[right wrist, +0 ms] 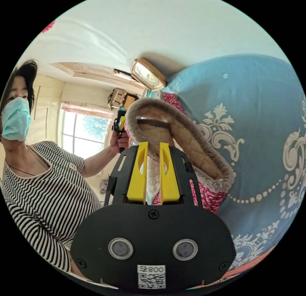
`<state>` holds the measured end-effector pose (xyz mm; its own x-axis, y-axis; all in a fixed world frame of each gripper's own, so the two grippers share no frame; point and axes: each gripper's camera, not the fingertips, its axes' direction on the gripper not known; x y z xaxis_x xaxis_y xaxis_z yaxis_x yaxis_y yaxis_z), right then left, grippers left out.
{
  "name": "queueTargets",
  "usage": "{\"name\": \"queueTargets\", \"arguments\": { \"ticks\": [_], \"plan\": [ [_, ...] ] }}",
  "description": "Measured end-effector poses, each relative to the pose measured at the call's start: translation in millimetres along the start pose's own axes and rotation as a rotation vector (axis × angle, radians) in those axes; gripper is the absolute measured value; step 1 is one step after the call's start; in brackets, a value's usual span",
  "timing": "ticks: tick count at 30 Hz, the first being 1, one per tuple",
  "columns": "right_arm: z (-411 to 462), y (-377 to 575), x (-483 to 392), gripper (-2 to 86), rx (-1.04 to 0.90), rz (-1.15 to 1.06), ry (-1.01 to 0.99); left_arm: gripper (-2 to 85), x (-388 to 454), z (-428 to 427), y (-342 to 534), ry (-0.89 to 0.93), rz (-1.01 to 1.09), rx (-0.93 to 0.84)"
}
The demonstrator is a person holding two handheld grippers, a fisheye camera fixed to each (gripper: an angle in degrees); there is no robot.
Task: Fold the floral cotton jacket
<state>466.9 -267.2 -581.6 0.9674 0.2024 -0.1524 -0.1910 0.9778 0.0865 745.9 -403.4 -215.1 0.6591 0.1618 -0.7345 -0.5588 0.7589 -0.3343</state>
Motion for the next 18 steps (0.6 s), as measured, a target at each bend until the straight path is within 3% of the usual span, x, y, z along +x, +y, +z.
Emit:
{"name": "queueTargets", "arguments": {
  "ticks": [1, 7, 11, 13, 15, 18],
  "plan": [
    [-6, -8, -2, 8.5, 0.005, -0.017, 0.109, 4.0, 5, 0, 0, 0.006, 0.012, -0.013],
    [28, -65, -27, 13.1, -0.179, -0.245, 0.34, 3.9, 22, 8, -3, 0.026, 0.04, -0.041],
    [60, -81, -42, 11.5, -0.285, -0.378, 0.306, 4.0, 28, 16, -6, 0.04, 0.045, -0.061],
    [76, -88, -42, 6.6, -0.351, -0.394, 0.252, 3.8, 32, 20, -12, 0.037, 0.055, -0.058],
    [74, -91, -45, 4.6, -0.348, -0.413, 0.26, 3.7, 37, 23, -19, 0.029, 0.072, -0.056],
    [34, -96, -53, 3.6, -0.184, -0.38, 0.37, 3.4, 48, 34, -39, 0.005, 0.136, -0.057]
  ]
}}
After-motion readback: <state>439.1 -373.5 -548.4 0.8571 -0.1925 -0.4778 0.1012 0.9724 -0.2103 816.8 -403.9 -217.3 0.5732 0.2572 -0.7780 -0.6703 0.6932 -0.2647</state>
